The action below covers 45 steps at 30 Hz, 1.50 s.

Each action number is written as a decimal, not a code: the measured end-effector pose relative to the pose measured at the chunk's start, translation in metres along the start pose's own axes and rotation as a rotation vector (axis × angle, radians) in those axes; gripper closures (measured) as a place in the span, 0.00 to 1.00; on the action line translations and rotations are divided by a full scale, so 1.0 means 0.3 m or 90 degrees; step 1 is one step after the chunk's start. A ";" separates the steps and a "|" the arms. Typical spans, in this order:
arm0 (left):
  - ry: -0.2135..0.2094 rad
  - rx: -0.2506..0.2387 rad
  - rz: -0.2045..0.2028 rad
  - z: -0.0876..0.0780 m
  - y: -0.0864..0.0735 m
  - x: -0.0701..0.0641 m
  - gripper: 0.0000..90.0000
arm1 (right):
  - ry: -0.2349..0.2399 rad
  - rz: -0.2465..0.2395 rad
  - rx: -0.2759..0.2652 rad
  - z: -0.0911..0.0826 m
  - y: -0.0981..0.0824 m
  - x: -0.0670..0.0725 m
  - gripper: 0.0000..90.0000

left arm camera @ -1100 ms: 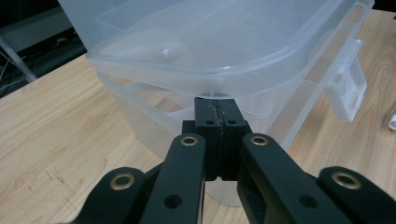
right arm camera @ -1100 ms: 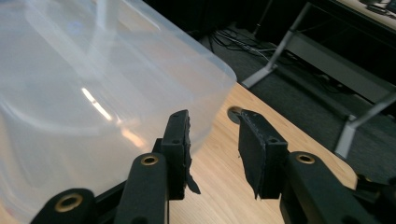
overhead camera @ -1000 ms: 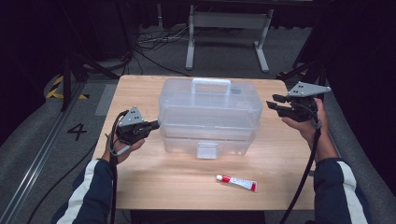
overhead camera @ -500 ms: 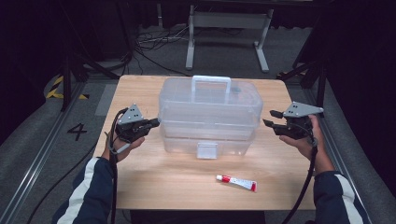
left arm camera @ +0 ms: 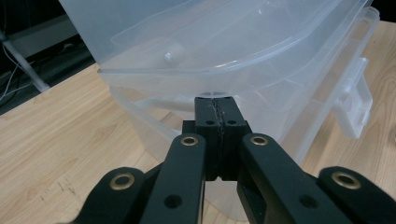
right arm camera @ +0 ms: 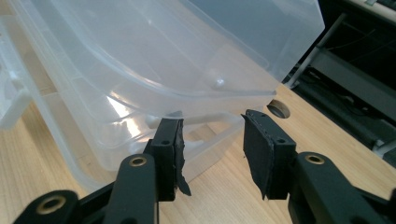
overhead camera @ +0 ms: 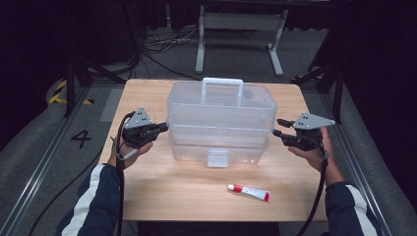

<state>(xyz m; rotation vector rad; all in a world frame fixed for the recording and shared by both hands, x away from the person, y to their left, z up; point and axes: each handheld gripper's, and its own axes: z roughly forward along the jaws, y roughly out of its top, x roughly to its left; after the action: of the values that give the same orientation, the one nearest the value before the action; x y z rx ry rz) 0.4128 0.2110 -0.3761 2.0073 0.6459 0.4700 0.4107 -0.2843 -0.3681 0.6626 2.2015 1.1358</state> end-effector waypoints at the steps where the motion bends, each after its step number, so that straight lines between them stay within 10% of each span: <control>1: 0.002 0.000 0.003 0.000 0.001 0.000 1.00 | -0.001 -0.001 -0.002 0.001 0.000 0.001 0.65; 29: -0.044 0.020 0.037 -0.051 -0.029 -0.080 0.82 | -0.047 -0.013 -0.078 -0.007 0.025 0.038 0.70; 45: -0.069 0.073 0.084 0.029 -0.046 -0.140 0.75 | -0.119 -0.011 -0.134 -0.006 0.060 0.053 0.75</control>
<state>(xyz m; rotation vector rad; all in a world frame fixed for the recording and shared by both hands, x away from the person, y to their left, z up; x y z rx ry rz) 0.3813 0.1852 -0.3952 2.1767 0.4860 0.4066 0.4011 -0.2656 -0.3561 0.6298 1.8981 1.2242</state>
